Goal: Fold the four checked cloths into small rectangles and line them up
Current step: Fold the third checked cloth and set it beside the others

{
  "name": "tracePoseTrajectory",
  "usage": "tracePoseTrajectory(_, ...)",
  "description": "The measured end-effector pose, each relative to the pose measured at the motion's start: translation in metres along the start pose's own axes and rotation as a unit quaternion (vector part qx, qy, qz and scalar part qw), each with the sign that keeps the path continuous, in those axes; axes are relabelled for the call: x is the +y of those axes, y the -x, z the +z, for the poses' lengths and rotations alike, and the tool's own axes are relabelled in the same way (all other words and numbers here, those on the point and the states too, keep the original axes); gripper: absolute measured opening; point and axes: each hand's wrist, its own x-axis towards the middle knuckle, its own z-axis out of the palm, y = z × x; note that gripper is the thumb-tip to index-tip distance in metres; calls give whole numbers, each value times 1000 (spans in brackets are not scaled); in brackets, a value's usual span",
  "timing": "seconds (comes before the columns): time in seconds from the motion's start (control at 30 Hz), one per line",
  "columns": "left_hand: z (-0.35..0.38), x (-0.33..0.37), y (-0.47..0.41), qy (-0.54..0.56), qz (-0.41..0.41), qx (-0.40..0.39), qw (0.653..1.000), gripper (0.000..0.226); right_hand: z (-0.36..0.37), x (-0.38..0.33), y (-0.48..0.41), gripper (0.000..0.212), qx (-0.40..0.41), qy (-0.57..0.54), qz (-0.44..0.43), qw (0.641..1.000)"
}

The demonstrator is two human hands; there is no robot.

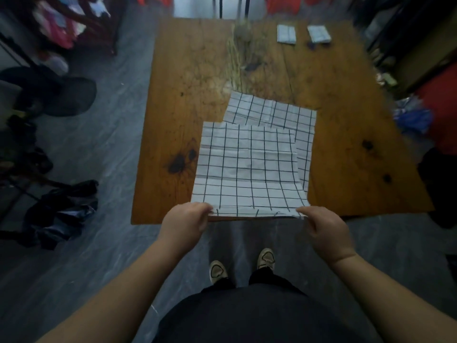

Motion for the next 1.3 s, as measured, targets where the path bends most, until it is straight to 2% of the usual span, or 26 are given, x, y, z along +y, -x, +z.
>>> tracePoseTrajectory(0.2,-23,18,-19,31,-2,28,999,16,-19,5,-11,26,46,-15,23,999)
tracePoseTrajectory(0.37,-40,23,-52,38,-14,31,999,19,-32,12,-41,14,21,-36,57,998)
tracePoseTrajectory(0.53,-47,22,-99,34,-39,28,998,22,-31,24,-99,15,10,-42,79,996)
tracePoseTrajectory(0.73,-44,8,-185,13,-123,-5,992,20,-23,48,-192,16,-42,-41,84,995)
tracePoseTrajectory(0.9,-26,-10,-248,4,-199,-73,977,15,8,67,-253,15,-133,-31,128,982)
tracePoseTrajectory(1.1,0,-20,-282,35,-252,-115,960,29,39,76,-286,21,-180,-44,179,966)
tracePoseTrajectory(1.2,8,-22,-282,50,-263,-100,958,46,47,82,-288,34,-184,-62,195,961)
tracePoseTrajectory(1.3,12,-21,-269,29,-233,-71,969,56,46,86,-277,50,-175,-60,195,963)
